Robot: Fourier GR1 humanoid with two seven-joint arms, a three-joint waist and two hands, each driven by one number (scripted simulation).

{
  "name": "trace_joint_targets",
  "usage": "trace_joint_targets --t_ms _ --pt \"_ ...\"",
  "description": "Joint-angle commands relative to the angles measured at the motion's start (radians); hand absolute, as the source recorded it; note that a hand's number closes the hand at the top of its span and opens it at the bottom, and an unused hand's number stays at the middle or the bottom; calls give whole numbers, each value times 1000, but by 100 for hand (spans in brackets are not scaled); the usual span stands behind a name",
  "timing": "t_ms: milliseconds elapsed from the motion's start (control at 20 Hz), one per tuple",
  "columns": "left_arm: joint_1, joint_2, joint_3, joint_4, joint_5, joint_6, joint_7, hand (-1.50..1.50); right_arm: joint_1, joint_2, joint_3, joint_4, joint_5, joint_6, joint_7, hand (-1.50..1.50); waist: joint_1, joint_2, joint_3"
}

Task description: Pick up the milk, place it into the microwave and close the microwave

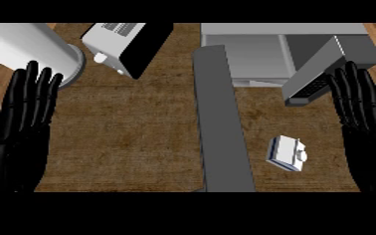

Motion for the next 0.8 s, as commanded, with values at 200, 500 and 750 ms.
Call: trace_joint_targets --t_ms 200,500,750 --pt "-3 7 28 90 0 -42 -90 -150 8 25 11 29 -17 36 -49 -150 -9 -49 -16" --pt "50 -74 -23 51 -13 39 23 -150 92 64 -16 -47 -161 49 26 -150 -10 -50 -16" --pt "99 -90 -96 -68 -54 78 90 -150 83 72 -40 16 -166 56 9 -150 -8 -50 -16"
